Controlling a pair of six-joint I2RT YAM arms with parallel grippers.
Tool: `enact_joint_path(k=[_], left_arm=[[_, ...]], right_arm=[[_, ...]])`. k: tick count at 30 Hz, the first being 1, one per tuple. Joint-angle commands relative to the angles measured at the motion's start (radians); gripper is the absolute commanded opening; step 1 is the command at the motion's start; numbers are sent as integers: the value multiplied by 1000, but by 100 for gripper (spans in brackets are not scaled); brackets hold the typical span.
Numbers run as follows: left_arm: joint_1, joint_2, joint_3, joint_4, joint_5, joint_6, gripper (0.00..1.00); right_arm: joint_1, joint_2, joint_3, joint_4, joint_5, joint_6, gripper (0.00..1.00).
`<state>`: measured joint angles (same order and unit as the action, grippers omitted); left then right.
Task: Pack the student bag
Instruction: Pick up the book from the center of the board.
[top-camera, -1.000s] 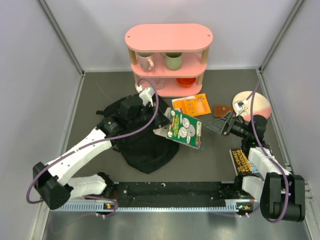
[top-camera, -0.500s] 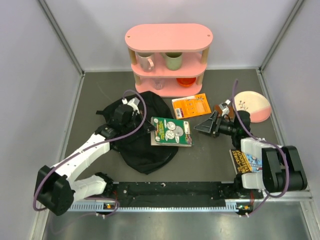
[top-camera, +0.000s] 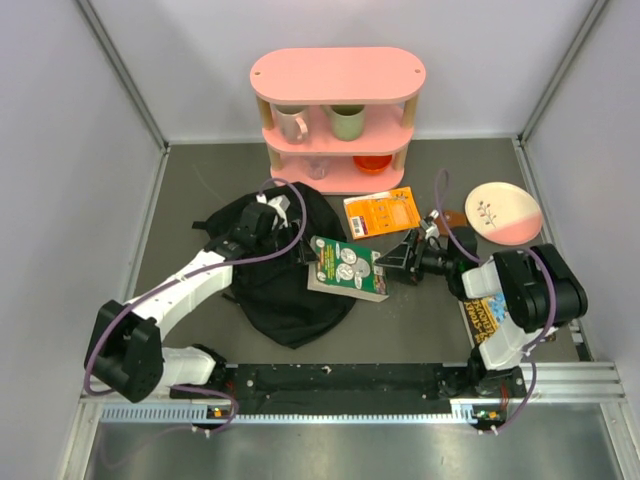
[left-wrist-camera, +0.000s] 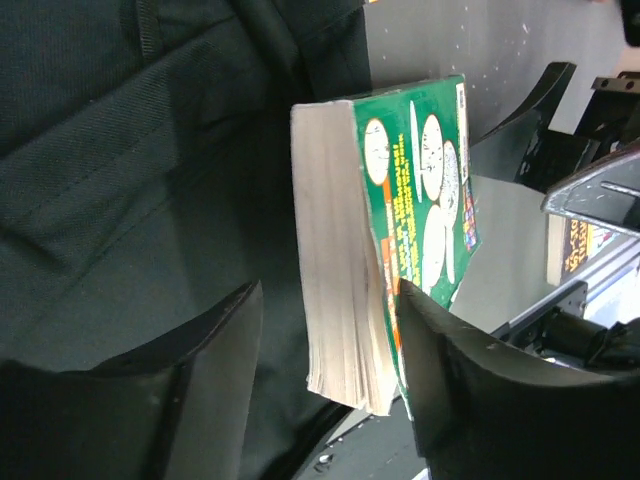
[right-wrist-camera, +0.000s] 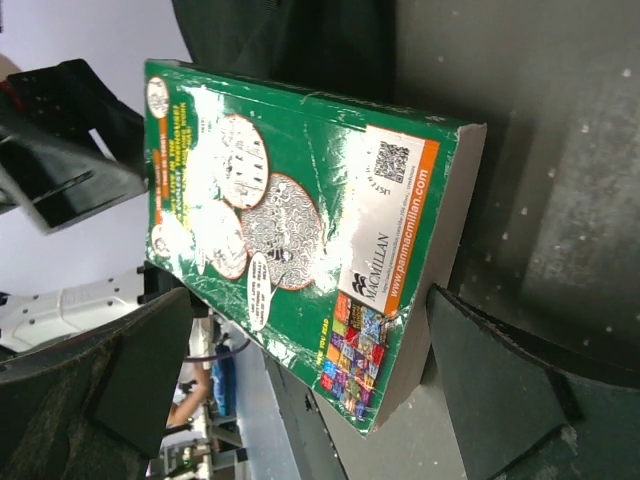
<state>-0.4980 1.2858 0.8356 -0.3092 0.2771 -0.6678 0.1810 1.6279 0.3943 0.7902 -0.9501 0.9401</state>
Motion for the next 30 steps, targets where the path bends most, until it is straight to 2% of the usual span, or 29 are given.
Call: enact_joint_path(k=[1, 5, 8, 15, 21, 24, 25, 28, 29, 30], left_arm=[[6, -29, -16, 19, -29, 50, 74], [6, -63, -59, 51, -39, 62, 87], [6, -51, -72, 103, 14, 56, 89], [6, 38, -67, 286, 186, -19, 89], [6, 98, -56, 358, 252, -55, 78], [6, 125, -61, 389, 287, -72, 60], [6, 127, -66, 395, 309, -75, 46], [6, 113, -70, 400, 324, -76, 18], [6, 97, -69, 398, 326, -73, 3], [6, 87, -66, 392, 326, -69, 0]], right_arm=[[21, 55, 18, 119, 30, 15, 99], [34, 90, 18, 162, 36, 40, 99], [41, 109, 26, 164, 39, 45, 99], [43, 119, 25, 175, 36, 48, 99], [44, 119, 15, 218, 27, 74, 99], [44, 116, 11, 237, 19, 85, 99], [44, 118, 9, 242, 19, 91, 99], [44, 101, 3, 256, 19, 101, 99], [43, 93, 2, 251, 19, 101, 99], [43, 83, -2, 244, 19, 101, 99]])
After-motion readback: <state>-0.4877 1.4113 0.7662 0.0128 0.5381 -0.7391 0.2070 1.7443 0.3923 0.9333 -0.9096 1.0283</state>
